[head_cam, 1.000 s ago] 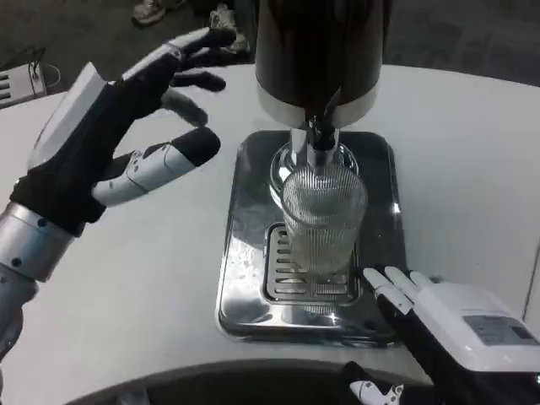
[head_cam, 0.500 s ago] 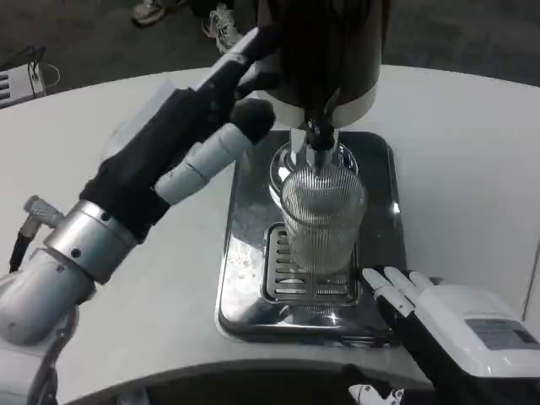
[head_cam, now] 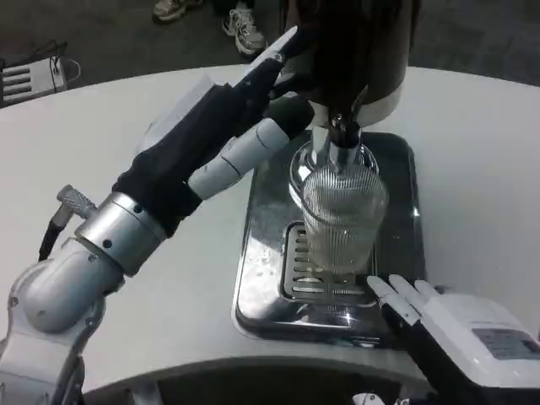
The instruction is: Grasp the cup under the faucet to collect the drink, then remove the cup.
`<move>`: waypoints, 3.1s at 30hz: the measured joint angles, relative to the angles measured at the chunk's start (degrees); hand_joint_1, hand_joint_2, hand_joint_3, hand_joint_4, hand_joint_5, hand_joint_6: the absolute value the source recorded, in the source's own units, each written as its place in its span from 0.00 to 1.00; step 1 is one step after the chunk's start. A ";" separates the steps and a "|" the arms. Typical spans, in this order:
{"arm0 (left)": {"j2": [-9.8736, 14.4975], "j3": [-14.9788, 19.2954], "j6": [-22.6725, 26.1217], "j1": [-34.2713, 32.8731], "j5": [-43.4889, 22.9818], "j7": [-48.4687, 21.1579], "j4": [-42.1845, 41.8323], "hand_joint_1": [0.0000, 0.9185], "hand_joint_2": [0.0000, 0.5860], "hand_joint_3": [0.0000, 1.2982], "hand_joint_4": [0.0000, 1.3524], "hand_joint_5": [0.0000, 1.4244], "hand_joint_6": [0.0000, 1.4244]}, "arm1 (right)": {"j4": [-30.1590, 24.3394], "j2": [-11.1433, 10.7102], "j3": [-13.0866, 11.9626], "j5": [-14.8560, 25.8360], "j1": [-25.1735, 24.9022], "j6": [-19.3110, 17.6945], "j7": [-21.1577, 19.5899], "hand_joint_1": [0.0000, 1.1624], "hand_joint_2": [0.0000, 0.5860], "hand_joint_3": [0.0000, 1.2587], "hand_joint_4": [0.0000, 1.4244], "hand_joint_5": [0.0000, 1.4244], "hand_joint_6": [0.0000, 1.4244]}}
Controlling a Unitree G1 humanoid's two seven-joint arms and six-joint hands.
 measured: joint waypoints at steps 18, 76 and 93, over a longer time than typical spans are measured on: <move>-0.05 -0.02 0.39 0.92 1.54 -1.61 -5.00 0.02 0.14 0.07 0.02 0.12 0.17 | 0.00 -0.98 -0.91 1.55 0.29 -0.12 -0.94 0.39 0.74 0.03 0.00 0.00 0.00; 3.19 -8.91 -11.44 -5.66 22.32 -1.19 3.91 0.00 0.12 0.02 0.00 0.06 0.11 | 5.21 2.09 -8.02 23.47 -0.14 7.43 -6.84 0.54 0.46 0.00 0.00 0.03 0.01; 4.17 -8.07 -12.77 -6.03 20.11 -1.62 5.34 0.00 0.04 0.02 0.00 0.06 0.10 | 22.00 2.91 -9.72 39.66 -6.23 2.64 -27.89 0.60 0.39 0.00 0.00 0.00 0.00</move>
